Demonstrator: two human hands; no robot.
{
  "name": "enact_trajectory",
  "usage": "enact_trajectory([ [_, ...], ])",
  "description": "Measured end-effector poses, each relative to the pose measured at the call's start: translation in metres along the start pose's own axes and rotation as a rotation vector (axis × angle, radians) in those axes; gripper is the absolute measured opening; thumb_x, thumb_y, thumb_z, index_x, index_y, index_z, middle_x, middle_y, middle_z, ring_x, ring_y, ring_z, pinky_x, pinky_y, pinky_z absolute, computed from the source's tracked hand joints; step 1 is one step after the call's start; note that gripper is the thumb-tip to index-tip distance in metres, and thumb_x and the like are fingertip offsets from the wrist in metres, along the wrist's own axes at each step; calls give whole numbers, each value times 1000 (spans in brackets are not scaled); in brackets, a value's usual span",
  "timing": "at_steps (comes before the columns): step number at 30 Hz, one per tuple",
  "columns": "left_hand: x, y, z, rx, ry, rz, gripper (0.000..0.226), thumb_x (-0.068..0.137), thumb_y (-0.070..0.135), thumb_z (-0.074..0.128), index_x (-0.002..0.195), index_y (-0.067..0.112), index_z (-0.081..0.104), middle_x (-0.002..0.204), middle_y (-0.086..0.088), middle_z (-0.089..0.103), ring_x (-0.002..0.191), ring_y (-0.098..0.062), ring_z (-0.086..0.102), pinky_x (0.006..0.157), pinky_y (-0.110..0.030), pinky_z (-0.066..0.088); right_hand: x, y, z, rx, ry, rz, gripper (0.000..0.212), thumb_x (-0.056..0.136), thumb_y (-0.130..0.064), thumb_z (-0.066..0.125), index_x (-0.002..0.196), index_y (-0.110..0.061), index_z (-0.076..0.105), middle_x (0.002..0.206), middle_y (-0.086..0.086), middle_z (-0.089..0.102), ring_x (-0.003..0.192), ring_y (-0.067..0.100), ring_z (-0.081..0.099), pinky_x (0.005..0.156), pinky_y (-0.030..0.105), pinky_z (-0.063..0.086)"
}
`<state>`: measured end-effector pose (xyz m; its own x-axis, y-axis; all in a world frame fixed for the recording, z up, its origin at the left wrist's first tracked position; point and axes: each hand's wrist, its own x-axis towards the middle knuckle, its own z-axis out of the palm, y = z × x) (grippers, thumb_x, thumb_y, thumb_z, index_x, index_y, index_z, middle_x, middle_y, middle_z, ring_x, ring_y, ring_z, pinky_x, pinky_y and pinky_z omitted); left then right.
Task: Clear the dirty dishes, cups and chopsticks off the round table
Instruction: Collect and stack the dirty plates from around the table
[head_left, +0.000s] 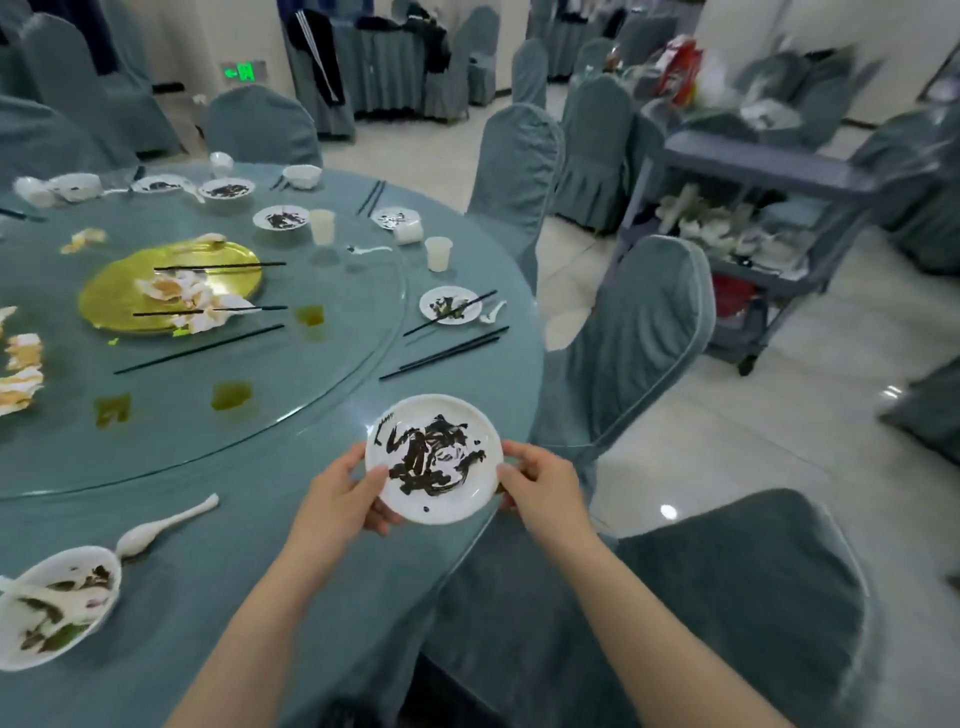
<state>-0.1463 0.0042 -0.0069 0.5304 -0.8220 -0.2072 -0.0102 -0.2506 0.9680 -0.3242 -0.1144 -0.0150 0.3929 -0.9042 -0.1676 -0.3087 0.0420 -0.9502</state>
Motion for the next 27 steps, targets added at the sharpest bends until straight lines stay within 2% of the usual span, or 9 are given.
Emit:
enact_trajectory([
  [3, -5, 12, 56, -22, -61, 35, 27, 97, 8, 46, 110, 29, 58, 59, -9, 68, 47, -16, 61, 45, -22, 50, -9, 6, -63, 57, 33, 21, 24, 89, -8, 57, 98, -28, 68, 69, -3, 70, 52, 6, 57, 55, 21, 50],
  [7, -18, 26, 139, -56, -133, 49, 26, 98, 9, 46, 109, 29, 58, 60, -10, 68, 48, -16, 62, 44, -22, 50, -21, 17, -153, 97, 41, 79, 18, 90, -8, 57, 101, -17, 68, 66, 0, 68, 50, 6, 57, 50, 18, 47],
  [12, -27, 43, 226, -81, -188, 83, 28, 98, 9, 45, 108, 31, 59, 62, -7, 69, 49, -14, 62, 43, -20, 49, -32, 31, -240, 96, 58, 95, 19, 91, -11, 57, 105, -22, 63, 60, 2, 67, 47, 8, 56, 45, 17, 44],
  [17, -30, 64, 277, -98, -234, 109, 27, 98, 11, 46, 112, 28, 60, 68, -7, 71, 50, -15, 63, 44, -19, 50, -42, 32, -294, 68, 165, 87, 21, 90, -15, 57, 107, -26, 62, 67, 4, 71, 52, 8, 59, 52, 18, 45],
  [21, -26, 81, 309, -92, -283, 142, 27, 97, 13, 48, 112, 33, 60, 67, -6, 71, 48, -14, 63, 43, -20, 50, -49, 31, -331, 90, 285, 72, 15, 92, -12, 56, 97, -23, 65, 66, 2, 71, 51, 6, 57, 47, 16, 44],
  [27, -25, 96, 351, -89, -341, 194, 28, 97, 12, 47, 121, 22, 58, 70, -6, 72, 51, -17, 65, 44, -21, 50, -70, 52, -389, 109, 397, 71, 16, 93, -14, 54, 94, -21, 68, 71, -2, 73, 55, 6, 59, 53, 17, 46],
])
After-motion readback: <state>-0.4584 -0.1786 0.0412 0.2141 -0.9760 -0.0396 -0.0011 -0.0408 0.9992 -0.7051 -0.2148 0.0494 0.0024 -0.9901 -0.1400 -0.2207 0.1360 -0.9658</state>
